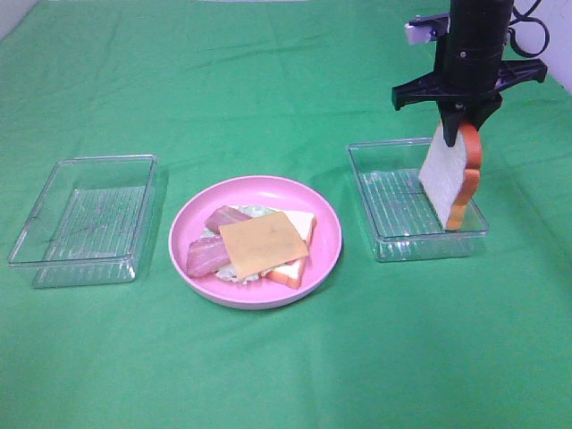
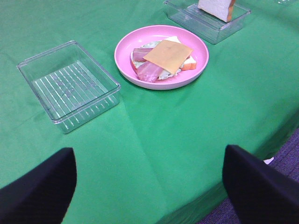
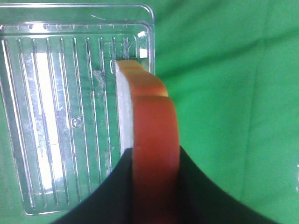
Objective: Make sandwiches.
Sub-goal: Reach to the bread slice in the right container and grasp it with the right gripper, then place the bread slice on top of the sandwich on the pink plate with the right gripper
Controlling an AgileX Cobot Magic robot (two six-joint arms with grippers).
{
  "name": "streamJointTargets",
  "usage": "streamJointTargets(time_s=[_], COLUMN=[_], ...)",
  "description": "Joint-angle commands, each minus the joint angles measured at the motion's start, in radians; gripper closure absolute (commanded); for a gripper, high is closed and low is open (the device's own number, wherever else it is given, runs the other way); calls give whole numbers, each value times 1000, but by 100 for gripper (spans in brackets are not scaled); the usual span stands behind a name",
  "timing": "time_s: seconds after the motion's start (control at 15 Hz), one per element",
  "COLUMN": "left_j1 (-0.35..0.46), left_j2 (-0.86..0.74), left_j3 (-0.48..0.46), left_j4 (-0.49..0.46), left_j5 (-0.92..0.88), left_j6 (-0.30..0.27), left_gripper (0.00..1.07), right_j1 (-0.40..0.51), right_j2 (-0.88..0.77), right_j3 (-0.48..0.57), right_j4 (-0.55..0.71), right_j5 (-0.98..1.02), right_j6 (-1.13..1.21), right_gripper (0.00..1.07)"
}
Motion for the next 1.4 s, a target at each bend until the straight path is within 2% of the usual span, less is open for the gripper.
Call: streamJointTargets(time_s=[0.07, 0.33, 0.53, 0.67, 0.8, 0.93, 1.07, 1.13, 1.27, 1.4], left_j1=[-4, -4, -4, -4, -4, -4, -4, -4, -4, -4], left_j2=[-20, -20, -20, -20, -20, -20, -20, -20, -20, -20], left_j3=[2, 2, 2, 2, 2, 2, 2, 2, 2, 2], left_j4=[-2, -2, -2, -2, -2, -2, -2, -2, -2, -2], left_j5=[-9, -9, -9, -9, -9, -9, -9, -9, -9, -9], left_j6=[5, 5, 5, 5, 5, 5, 5, 5, 5, 5], left_gripper=[26, 26, 26, 26, 26, 26, 26, 26, 26, 26], right_j1=[-4, -3, -3, -2, -2, -1, -1, -1, -1, -1], right_j2=[-6, -70, -116, -151, -180, -234, -291, -313, -313, -313], right_j3=[4, 3, 3, 4, 30, 123, 269, 372, 514, 642], right_j4=[-19, 52, 162, 334, 408, 492, 633, 750, 968, 1259], right_j5=[71, 68, 68, 71, 71, 29, -102, -187, -282, -387], right_j6=[7, 0, -29, -106, -131, -148, -211, -271, -404, -585], right_gripper=[107, 107, 107, 107, 107, 107, 107, 107, 107, 107])
